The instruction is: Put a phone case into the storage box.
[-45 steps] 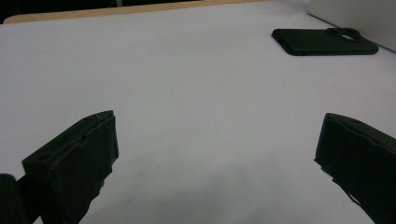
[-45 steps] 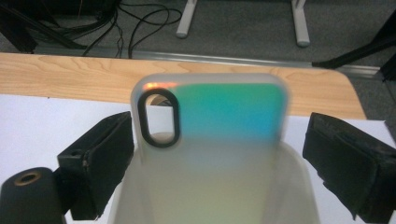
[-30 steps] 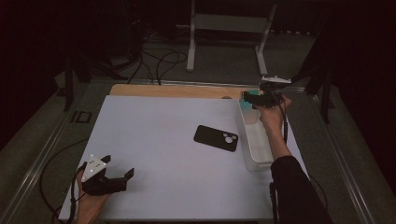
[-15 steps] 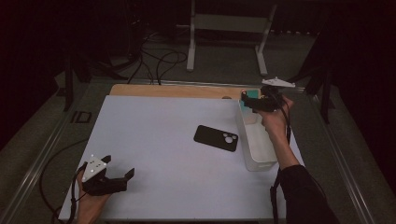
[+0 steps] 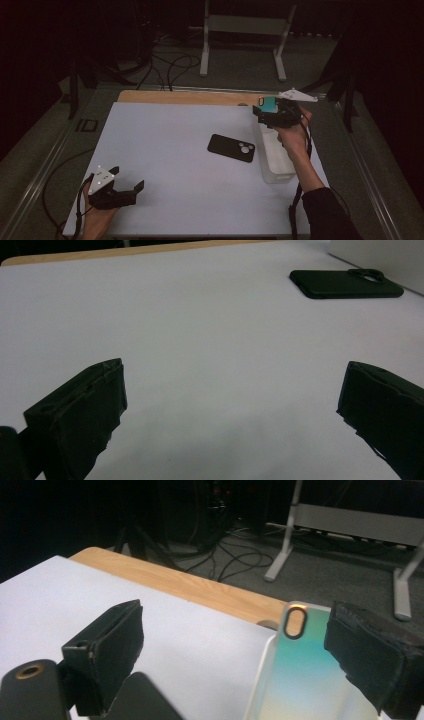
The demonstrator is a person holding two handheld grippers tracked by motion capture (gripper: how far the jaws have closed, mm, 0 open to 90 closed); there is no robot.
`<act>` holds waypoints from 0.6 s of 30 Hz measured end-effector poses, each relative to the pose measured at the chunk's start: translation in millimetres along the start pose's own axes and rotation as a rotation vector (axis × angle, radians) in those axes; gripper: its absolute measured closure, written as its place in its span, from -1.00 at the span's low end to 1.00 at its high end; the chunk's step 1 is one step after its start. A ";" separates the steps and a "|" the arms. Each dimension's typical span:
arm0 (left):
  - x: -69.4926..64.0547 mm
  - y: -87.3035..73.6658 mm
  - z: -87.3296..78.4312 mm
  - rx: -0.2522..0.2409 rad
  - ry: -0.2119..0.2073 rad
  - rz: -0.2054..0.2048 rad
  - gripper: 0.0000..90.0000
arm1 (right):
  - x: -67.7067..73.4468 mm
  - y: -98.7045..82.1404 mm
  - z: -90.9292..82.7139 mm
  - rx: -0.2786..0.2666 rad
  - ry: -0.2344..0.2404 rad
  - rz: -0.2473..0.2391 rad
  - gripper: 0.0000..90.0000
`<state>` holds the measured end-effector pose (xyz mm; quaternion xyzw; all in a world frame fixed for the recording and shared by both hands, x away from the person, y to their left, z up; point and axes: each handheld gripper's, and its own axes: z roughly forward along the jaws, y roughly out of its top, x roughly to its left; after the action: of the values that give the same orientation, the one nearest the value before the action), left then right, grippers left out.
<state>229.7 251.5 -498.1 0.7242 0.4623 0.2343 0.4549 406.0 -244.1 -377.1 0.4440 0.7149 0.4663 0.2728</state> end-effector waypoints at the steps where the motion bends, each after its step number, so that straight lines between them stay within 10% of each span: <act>1: 0.1 0.0 0.0 0.000 0.000 0.000 -1.00 | 1.6 -0.8 -1.4 -0.001 0.010 -0.004 -0.80; 18: -1.0 -0.2 -0.4 -0.001 -0.001 0.004 -1.00 | 25.9 -21.1 -22.6 -0.026 0.104 -0.004 -0.80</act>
<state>228.9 250.8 -497.9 0.7248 0.4605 0.2351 0.4552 367.9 -234.2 -386.3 0.4141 0.7228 0.4975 0.2420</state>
